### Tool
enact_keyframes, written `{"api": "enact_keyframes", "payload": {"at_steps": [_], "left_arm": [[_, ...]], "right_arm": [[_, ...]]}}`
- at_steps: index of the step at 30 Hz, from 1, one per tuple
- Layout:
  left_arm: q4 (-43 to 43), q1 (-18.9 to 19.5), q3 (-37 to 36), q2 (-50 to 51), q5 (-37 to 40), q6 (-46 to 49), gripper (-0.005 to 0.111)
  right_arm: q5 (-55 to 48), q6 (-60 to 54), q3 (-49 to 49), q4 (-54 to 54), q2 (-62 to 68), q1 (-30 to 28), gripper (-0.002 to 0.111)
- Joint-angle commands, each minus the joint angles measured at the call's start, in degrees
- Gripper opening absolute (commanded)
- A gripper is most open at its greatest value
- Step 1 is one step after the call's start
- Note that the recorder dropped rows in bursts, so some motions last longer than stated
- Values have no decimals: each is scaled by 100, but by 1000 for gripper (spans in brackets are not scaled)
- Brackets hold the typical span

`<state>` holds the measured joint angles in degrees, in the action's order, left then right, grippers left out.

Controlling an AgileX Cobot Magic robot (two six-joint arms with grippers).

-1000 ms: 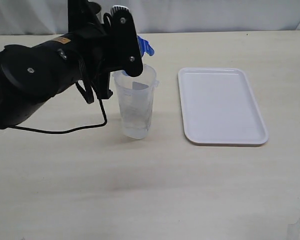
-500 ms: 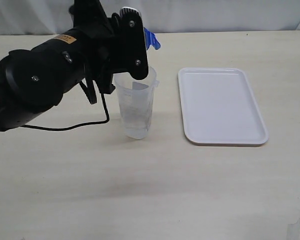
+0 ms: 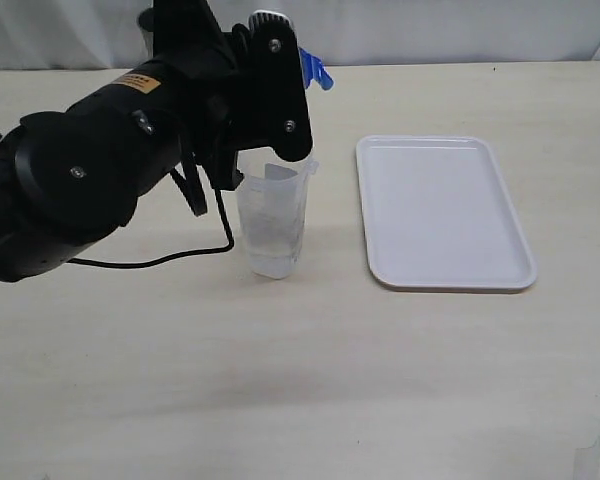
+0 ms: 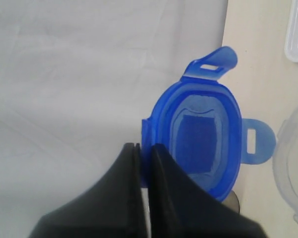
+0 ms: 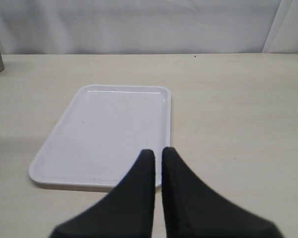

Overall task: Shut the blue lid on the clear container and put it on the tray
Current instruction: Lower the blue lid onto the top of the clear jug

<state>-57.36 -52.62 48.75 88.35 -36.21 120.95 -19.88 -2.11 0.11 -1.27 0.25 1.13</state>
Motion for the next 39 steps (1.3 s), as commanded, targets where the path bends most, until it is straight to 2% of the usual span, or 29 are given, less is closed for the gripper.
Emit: {"api": "enact_keyframes", "payload": {"at_steps": [1,8,23,39], "left_arm": [[-182,-7,-2,-38,-229,181,0],[-218,-7,-2,-38,-563,181,0],[-943,-7,-2,-38,-412,181,0],[-1228,-143,-28,-38,-395,181,0]], "right_arm": [[11,2,-11,48,-25,-34,5],[11,2,-11,48,-25,-34,5],[11,2,-11,48,-25,-34,5],[11,2,-11,48,-25,-34,5]]}}
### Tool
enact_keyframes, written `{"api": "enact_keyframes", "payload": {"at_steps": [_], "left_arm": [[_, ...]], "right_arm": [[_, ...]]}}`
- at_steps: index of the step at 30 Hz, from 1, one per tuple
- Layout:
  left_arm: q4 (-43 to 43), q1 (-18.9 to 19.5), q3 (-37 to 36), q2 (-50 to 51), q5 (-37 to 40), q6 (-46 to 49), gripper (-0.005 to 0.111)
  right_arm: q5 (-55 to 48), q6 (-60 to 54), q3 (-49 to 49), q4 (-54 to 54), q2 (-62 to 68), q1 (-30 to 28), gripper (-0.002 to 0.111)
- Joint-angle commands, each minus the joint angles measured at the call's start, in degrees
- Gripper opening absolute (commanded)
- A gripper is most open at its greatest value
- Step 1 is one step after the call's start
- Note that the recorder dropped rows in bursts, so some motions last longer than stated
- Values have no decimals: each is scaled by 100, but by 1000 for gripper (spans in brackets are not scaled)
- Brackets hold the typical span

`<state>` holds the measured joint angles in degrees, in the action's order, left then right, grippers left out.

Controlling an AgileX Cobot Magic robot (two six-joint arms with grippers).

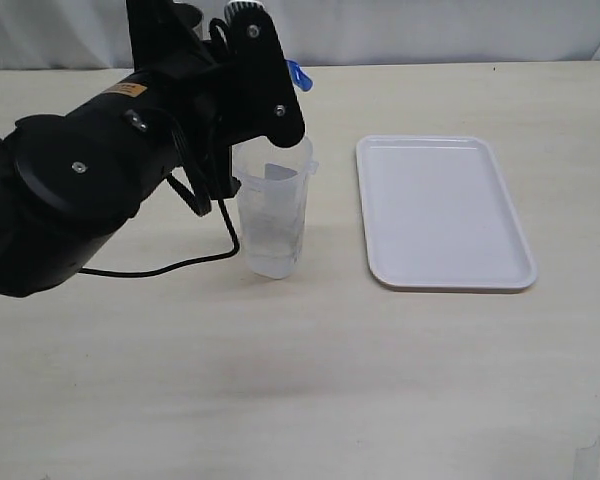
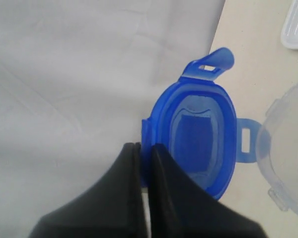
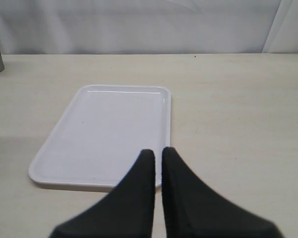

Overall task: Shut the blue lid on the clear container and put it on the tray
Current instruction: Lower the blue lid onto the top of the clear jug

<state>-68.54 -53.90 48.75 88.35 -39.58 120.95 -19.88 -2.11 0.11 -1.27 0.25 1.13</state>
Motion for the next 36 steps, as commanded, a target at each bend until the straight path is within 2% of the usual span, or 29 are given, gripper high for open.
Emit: {"api": "enact_keyframes", "payload": {"at_steps": [1,16,22,36], "left_arm": [[-99,-15,-74,-38,-58,181,0],[41,-15,-184,-38,-58,181,0],[98,-257,-193,-38,-214,181,0],[163,-304,-335,-38,-287,181,0]], "right_arm": [[11,2,-11,48,-25,-34,5],[11,2,-11,48,-25,-34,5],[11,2,-11,48,-25,-34,5],[11,2,-11,48,-25,-34,5]]}}
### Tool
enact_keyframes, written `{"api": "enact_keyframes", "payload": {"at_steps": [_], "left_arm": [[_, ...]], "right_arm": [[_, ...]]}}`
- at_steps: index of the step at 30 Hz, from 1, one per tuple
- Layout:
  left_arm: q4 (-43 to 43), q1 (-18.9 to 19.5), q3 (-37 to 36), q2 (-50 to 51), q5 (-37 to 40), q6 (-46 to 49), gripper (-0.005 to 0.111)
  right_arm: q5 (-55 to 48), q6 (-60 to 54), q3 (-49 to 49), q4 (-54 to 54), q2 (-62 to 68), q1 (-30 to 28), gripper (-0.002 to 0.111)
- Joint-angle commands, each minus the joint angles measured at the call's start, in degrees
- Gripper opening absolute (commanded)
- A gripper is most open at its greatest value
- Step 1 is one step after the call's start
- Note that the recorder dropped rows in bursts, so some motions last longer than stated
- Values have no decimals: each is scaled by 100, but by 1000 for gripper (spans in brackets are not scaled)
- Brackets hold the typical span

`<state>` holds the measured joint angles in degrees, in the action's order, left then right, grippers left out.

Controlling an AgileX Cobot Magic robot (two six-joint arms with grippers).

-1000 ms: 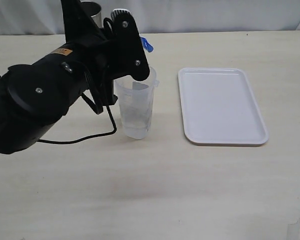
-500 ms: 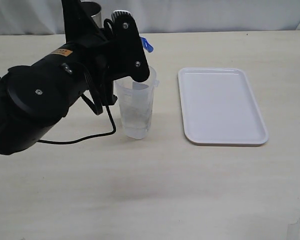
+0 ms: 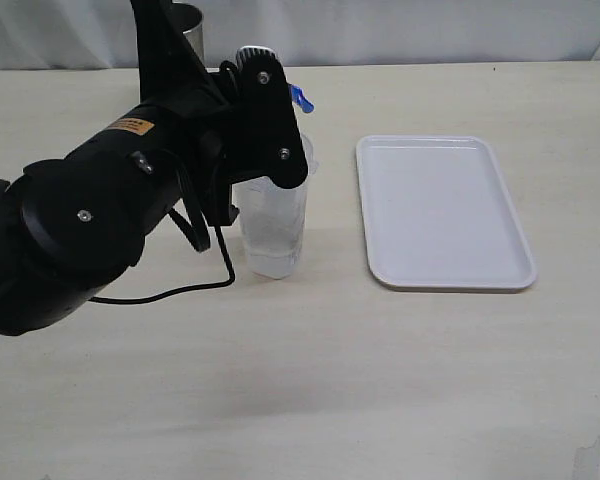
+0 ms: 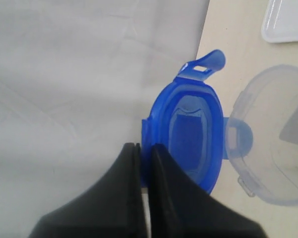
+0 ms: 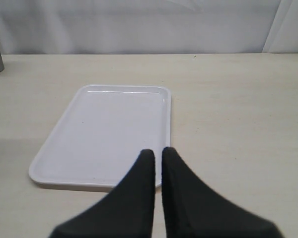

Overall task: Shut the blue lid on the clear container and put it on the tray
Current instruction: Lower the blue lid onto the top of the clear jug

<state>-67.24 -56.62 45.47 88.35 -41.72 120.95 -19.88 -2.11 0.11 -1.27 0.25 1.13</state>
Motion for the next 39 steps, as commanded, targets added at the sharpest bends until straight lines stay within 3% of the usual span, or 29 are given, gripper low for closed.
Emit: {"api": "enact_keyframes", "payload": {"at_steps": [1,18,39], "left_arm": [[34,-64,-8,-38,-73,181,0],[19,-205,-8,-38,-128,181,0],[-256,-205,-8,-38,370,181,0]], "right_arm": [[11,2,-11,48,-25,-34,5],[11,2,-11,48,-25,-34,5],[11,2,-11,48,-25,-34,5]]}}
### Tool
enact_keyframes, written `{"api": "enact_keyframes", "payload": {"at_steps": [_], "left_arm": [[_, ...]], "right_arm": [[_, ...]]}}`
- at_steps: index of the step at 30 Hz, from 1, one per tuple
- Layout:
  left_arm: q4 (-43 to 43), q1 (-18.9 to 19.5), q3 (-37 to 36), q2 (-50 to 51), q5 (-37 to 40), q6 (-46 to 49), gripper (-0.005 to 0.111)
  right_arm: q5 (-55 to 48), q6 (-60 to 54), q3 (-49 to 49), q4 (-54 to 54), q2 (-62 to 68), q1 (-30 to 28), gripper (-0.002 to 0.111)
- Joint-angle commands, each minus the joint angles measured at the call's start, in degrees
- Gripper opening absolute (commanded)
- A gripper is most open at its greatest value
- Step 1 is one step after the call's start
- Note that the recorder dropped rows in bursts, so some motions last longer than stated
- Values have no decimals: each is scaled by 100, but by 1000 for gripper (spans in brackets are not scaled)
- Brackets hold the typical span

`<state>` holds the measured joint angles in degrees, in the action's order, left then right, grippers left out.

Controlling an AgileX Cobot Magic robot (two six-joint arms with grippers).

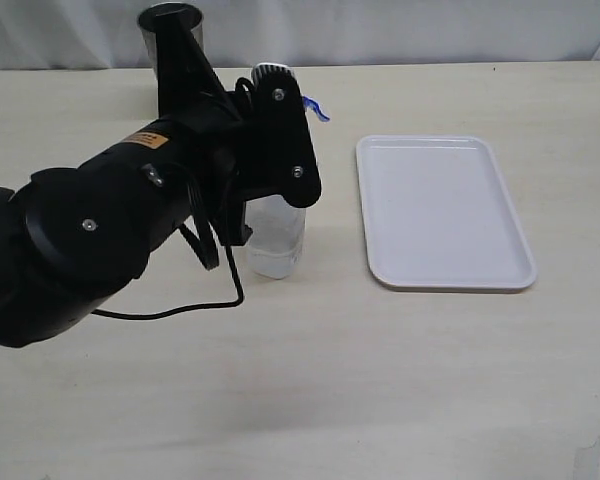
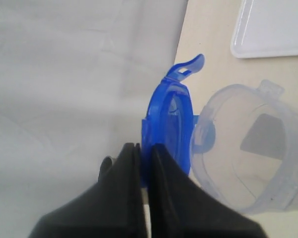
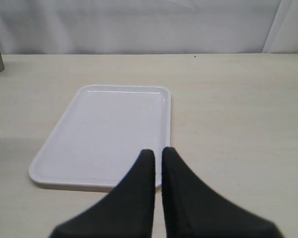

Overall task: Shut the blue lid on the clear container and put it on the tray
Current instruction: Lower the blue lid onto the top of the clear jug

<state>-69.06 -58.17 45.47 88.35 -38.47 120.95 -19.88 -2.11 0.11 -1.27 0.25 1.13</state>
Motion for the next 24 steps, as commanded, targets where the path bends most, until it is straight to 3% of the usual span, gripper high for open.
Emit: {"api": "enact_keyframes", "payload": {"at_steps": [1,24], "left_arm": [[-86,-49,-8,-38,58,181,0],[-731,-49,-8,-38,692,181,0]], "right_arm": [[11,2,-11,48,-25,-34,5],[11,2,-11,48,-25,-34,5]]}}
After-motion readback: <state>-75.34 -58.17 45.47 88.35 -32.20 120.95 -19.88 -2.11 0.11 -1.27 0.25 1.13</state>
